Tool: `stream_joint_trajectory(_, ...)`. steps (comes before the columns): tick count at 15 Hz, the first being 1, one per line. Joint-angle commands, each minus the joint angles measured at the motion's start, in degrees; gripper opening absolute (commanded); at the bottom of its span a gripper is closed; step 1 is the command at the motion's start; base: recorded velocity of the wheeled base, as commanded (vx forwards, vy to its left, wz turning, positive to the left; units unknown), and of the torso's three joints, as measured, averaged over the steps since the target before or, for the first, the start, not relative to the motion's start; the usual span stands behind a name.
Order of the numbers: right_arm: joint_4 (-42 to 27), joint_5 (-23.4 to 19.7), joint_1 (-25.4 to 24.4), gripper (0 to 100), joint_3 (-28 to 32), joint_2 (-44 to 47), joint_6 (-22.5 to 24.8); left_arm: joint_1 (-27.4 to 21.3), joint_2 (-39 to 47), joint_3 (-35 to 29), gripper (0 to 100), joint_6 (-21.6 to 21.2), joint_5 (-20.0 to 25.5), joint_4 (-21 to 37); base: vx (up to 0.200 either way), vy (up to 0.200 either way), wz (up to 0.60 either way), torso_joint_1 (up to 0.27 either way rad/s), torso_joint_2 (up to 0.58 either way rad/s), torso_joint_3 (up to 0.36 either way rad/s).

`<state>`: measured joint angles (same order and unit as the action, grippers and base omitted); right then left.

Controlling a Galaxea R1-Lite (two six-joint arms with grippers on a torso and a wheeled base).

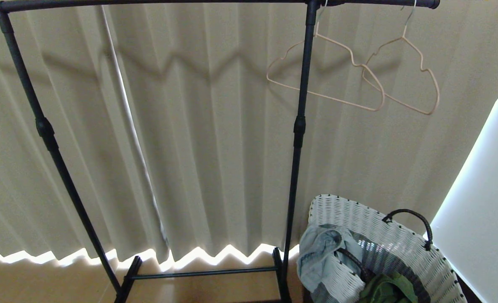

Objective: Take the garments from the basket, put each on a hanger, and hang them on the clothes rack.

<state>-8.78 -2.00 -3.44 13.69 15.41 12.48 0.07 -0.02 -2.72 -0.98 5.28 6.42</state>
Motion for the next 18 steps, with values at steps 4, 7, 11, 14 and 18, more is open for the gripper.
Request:
stream_joint_trajectory(4,0.52,0.33,-0.52,100,4.42,39.61,5.80,0.01,0.02,-0.01,100,0.10,-0.01,-0.01,0.000,0.000,0.00,0.000,0.00,0.000)
stream_joint_trajectory(7,6.67,0.42,1.94,100,4.59,54.11,16.78,0.01,0.02,0.08,100,-0.61,-0.01,-0.01,0.000,0.000,0.00,0.000,0.00,0.000)
stream_joint_trajectory(11,15.72,-0.29,7.30,100,3.98,69.67,28.39,0.01,0.02,0.08,100,-0.43,-0.01,-0.01,0.000,0.000,0.00,0.000,0.00,0.000)
stream_joint_trajectory(14,20.20,-1.43,5.37,100,3.36,76.79,28.47,0.01,0.02,-0.01,100,-0.26,-0.01,-0.01,0.000,0.000,0.00,0.000,0.00,0.000)
stream_joint_trajectory(18,30.22,-1.78,4.49,100,3.36,86.72,28.30,0.01,0.02,-0.01,100,-0.08,-0.01,-0.01,0.000,0.000,0.00,0.000,0.00,0.000)
